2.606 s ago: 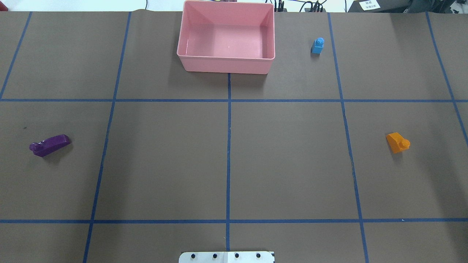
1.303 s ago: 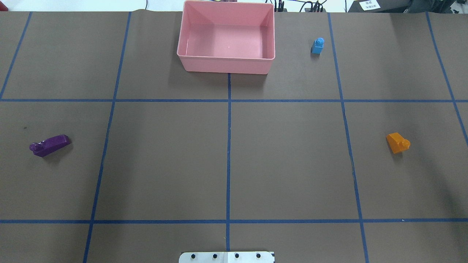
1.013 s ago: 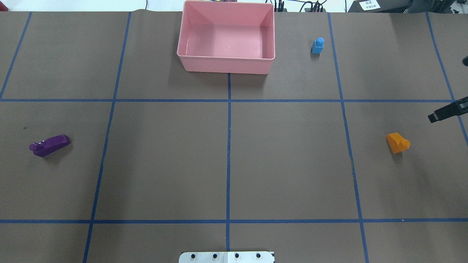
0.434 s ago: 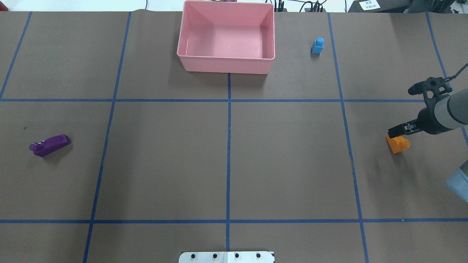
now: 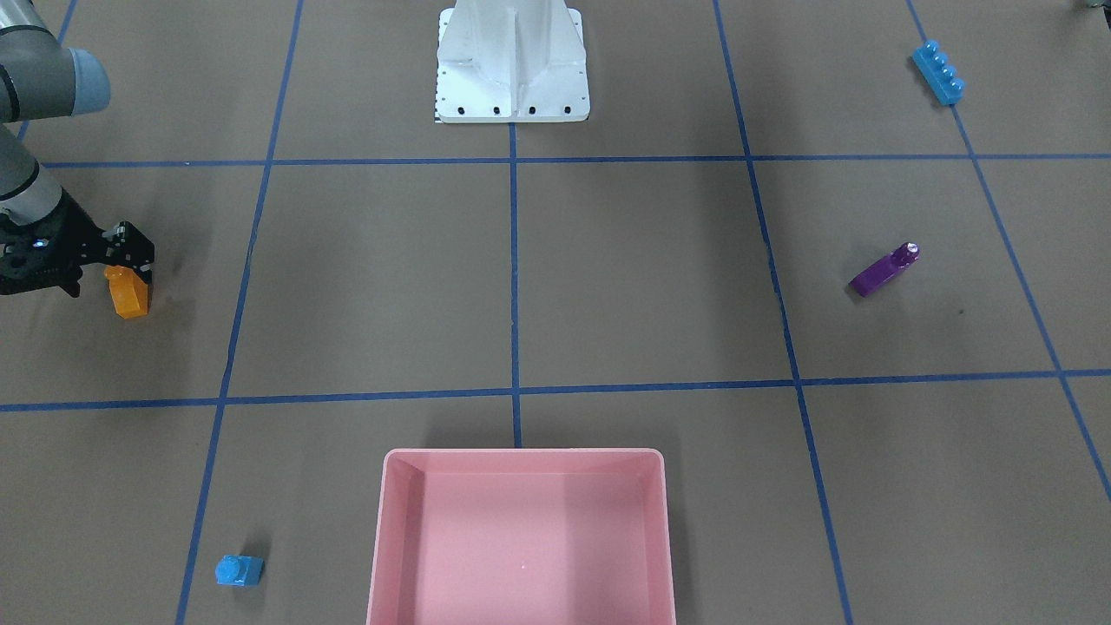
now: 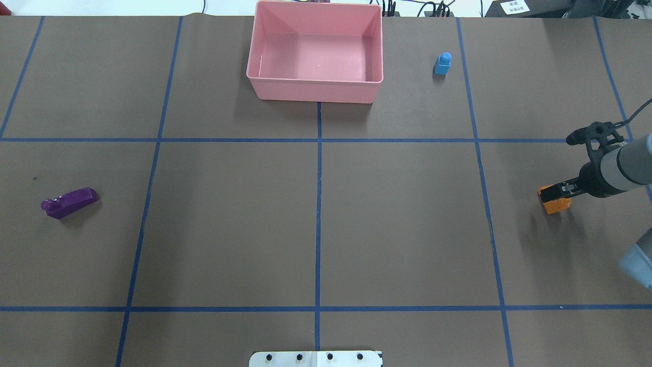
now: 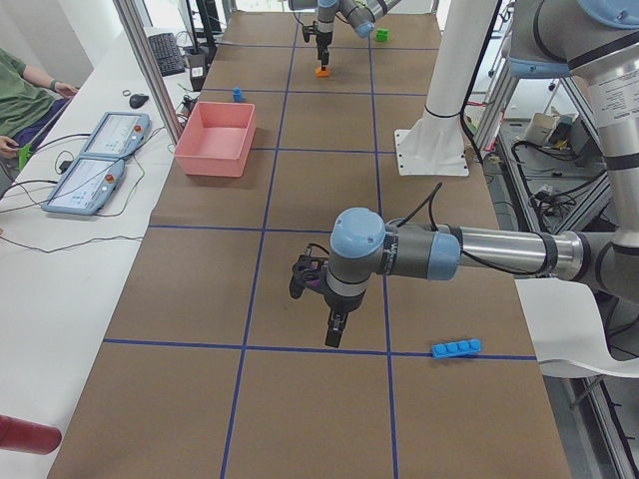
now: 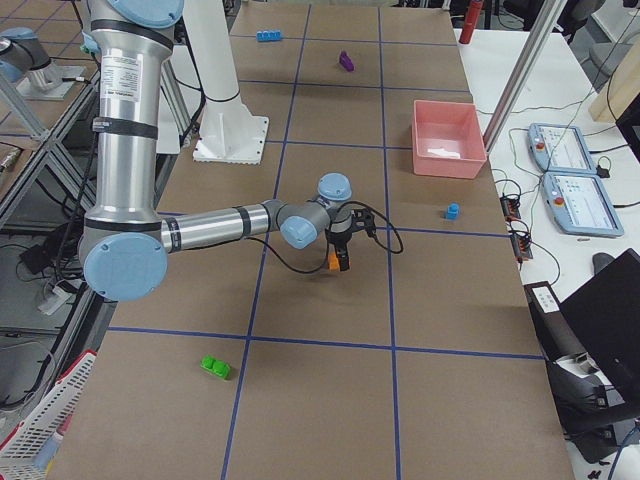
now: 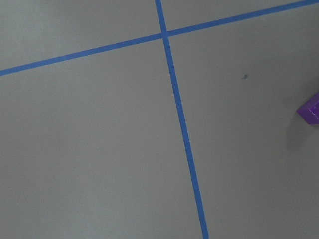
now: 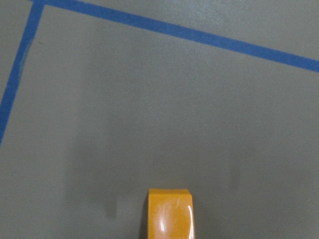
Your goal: Put all blocks into box
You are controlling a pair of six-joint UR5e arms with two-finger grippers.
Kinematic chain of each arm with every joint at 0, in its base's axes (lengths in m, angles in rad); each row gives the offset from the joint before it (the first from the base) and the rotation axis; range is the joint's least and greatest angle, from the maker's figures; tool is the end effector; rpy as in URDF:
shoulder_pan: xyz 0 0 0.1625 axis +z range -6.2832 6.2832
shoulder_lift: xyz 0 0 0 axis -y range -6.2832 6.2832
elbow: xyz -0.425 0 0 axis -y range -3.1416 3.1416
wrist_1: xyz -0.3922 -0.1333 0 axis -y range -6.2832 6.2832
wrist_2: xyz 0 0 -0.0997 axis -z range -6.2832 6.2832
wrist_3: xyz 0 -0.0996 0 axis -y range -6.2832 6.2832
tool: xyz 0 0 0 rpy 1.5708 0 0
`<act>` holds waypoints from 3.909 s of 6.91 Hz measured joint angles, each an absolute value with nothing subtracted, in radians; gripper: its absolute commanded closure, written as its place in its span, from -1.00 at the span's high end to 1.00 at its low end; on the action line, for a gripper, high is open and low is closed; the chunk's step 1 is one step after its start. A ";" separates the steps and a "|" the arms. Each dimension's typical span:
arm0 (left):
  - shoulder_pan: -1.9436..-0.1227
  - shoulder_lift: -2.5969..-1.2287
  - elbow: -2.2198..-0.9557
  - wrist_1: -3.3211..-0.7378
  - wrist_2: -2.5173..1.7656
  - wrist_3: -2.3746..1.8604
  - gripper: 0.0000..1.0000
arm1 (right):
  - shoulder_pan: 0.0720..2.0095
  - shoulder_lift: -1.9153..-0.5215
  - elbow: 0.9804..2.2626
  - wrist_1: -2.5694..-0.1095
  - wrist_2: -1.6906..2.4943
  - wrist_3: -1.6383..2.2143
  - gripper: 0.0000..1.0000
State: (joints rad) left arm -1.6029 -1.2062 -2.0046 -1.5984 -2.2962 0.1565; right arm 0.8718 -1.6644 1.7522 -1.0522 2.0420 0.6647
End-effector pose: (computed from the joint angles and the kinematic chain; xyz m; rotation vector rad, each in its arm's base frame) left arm -0.0783 -0.3438 0.5970 0.1605 0.7136 0.1539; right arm -0.2437 -0.4268 0.5674 0.1743 -0.7298 -0.1755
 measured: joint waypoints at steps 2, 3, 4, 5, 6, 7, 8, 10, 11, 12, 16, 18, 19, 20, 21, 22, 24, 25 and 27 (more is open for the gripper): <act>-1.603 -1.207 -2.004 -1.598 -2.296 0.156 1.00 | 0.855 -1.664 1.749 -1.051 2.045 0.664 -0.99; -1.603 -1.207 -2.004 -1.598 -2.296 0.156 1.00 | 0.853 -1.663 1.752 -1.053 2.046 0.664 -1.00; -1.603 -1.206 -2.005 -1.598 -2.296 0.156 1.00 | 0.855 -1.663 1.761 -1.056 2.047 0.663 -1.00; -1.603 -1.206 -2.005 -1.598 -2.296 0.156 1.00 | 0.864 -1.662 1.777 -1.062 2.051 0.663 -1.00; -1.603 -1.206 -2.005 -1.598 -2.296 0.156 1.00 | 0.883 -1.655 1.807 -1.082 2.058 0.663 -1.00; -1.603 -1.206 -2.006 -1.598 -2.296 0.156 1.00 | 0.910 -1.620 1.845 -1.133 2.065 0.663 -1.00; -1.603 -1.206 -2.007 -1.598 -2.296 0.156 1.00 | 0.940 -1.536 1.868 -1.218 2.069 0.666 -1.00; -1.603 -1.206 -2.010 -1.598 -2.296 0.156 1.00 | 0.971 -1.270 1.850 -1.473 2.070 0.693 -1.00; -1.603 -1.206 -2.010 -1.598 -2.296 0.156 1.00 | 0.978 -1.115 1.787 -1.581 2.070 0.713 -1.00; -1.603 -1.206 -2.010 -1.598 -2.296 0.156 1.00 | 0.984 -0.959 1.670 -1.634 2.069 0.741 -1.00; -1.602 -1.206 -2.009 -1.611 -2.296 0.156 1.00 | 1.001 -0.515 1.113 -1.557 2.067 0.797 -1.00; -1.603 -1.205 -2.008 -1.616 -2.296 0.156 1.00 | 0.978 -0.399 0.837 -1.369 2.061 0.842 -1.00; -1.603 -1.205 -2.009 -1.617 -2.296 0.156 1.00 | 0.957 -0.358 0.741 -1.314 2.048 0.850 -1.00; -1.603 -1.204 -2.008 -1.617 -2.296 0.156 1.00 | 0.934 -0.340 0.669 -1.248 2.031 0.860 -1.00; -1.603 -1.203 -2.008 -1.617 -2.296 0.156 1.00 | 0.912 -0.333 0.616 -1.191 2.013 0.873 -1.00; -1.603 -1.201 -2.007 -1.617 -2.296 0.156 1.00 | 0.893 -0.331 0.594 -1.167 1.995 0.879 0.24; -1.603 -1.199 -2.006 -1.617 -2.296 0.156 1.00 | 0.873 -0.330 0.584 -1.155 1.968 0.882 0.98; -1.603 -1.198 -2.005 -1.617 -2.296 0.156 1.00 | 0.867 -0.330 0.583 -1.153 1.953 0.883 0.98; -1.603 -1.198 -2.003 -1.616 -2.296 0.156 1.00 | 0.865 -0.328 0.584 -1.153 1.943 0.884 0.98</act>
State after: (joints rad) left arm -1.6028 -1.1981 -2.0034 -1.6164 -2.2964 0.1561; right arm 0.8652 -0.3283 0.5842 -1.1529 1.9431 0.8839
